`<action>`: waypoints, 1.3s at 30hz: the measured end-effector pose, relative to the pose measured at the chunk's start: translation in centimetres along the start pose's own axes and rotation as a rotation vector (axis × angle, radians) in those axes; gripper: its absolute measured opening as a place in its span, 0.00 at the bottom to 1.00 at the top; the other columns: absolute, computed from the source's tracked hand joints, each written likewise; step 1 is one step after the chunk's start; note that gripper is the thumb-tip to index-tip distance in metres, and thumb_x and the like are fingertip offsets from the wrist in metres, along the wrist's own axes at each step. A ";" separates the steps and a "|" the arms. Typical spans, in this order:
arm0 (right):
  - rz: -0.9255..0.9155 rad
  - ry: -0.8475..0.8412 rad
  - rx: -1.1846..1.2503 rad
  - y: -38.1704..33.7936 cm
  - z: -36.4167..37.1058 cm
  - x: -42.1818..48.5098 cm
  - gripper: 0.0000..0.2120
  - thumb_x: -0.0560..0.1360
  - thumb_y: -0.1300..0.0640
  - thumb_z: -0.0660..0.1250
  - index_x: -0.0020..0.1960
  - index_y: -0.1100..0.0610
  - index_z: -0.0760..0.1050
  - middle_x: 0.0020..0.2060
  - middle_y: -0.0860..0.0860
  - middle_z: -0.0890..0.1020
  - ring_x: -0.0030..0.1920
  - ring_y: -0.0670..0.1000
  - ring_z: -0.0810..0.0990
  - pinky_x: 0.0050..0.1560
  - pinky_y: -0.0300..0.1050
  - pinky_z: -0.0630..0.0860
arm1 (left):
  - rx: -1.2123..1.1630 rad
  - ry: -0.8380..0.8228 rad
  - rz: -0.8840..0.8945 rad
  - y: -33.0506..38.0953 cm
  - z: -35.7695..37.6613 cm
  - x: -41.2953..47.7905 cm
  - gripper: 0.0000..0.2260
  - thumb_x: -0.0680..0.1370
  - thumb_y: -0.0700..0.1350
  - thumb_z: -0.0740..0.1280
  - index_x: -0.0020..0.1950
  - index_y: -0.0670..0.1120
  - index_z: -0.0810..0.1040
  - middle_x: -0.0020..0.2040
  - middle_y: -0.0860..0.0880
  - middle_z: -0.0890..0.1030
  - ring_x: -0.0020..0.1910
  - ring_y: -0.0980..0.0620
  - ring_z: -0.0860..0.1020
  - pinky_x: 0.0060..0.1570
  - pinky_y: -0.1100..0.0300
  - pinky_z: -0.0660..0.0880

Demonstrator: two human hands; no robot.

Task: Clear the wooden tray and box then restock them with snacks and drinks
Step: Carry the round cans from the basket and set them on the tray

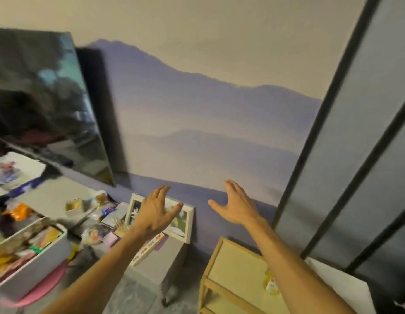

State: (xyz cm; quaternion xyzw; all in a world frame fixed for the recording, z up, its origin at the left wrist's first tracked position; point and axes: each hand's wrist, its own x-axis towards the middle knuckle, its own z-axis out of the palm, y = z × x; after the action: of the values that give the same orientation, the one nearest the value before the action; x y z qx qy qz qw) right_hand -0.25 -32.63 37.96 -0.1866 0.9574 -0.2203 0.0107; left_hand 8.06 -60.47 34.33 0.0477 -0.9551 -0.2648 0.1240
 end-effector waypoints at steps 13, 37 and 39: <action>-0.395 -0.328 0.057 -27.6 15.8 1.9 0.51 0.75 0.27 0.66 0.85 0.51 0.51 0.84 0.52 0.58 0.81 0.57 0.62 0.76 0.57 0.67 | 0.106 0.258 -0.552 -20.5 -16.1 -18.8 0.43 0.74 0.79 0.54 0.82 0.56 0.60 0.82 0.48 0.66 0.78 0.44 0.68 0.76 0.41 0.67; -0.521 -0.560 -0.064 -57.8 40.7 24.3 0.45 0.76 0.29 0.68 0.81 0.54 0.58 0.80 0.54 0.65 0.76 0.60 0.70 0.68 0.57 0.75 | 0.117 0.163 -0.840 -57.3 -26.2 -10.5 0.52 0.69 0.84 0.49 0.83 0.52 0.60 0.81 0.47 0.66 0.75 0.43 0.71 0.73 0.40 0.72; -0.514 -0.595 -0.069 -58.2 44.2 28.2 0.49 0.72 0.23 0.66 0.81 0.51 0.57 0.80 0.53 0.65 0.76 0.60 0.70 0.68 0.59 0.76 | 0.098 0.143 -0.879 -60.5 -24.8 -8.1 0.51 0.69 0.84 0.51 0.83 0.52 0.60 0.81 0.47 0.66 0.75 0.43 0.71 0.73 0.40 0.72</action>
State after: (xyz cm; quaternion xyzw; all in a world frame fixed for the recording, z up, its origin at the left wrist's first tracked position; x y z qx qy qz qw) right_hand -1.47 -109.79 24.53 -0.4764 0.8412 -0.1199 0.2261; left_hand 23.91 -123.17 21.89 0.4730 -0.8446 -0.2426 0.0628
